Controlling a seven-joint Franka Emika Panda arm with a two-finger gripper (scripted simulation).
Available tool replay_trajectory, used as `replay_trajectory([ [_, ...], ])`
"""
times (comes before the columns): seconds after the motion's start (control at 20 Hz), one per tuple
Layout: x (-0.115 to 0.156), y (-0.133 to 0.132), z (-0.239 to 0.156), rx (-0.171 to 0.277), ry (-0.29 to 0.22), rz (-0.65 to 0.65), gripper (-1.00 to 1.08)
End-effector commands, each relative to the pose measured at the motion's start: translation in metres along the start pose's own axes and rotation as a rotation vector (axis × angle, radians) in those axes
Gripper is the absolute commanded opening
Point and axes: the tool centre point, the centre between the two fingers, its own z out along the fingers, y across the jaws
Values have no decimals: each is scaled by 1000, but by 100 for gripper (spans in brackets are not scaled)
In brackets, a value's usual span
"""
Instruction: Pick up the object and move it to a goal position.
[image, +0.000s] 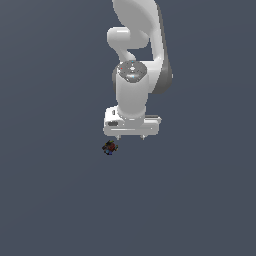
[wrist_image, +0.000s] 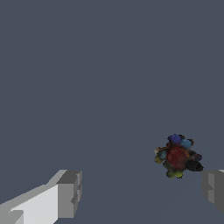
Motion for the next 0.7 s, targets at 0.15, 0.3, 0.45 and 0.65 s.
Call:
replay_trajectory([
  [0.15,1,-3,-5,4,4,1,100],
  [0.3,4,-12,-17,15,14,0,100],
  [0.45,6,-17,-23,19,18,-5,100],
  [0.65,5,-15,-20,18,17,4,100],
])
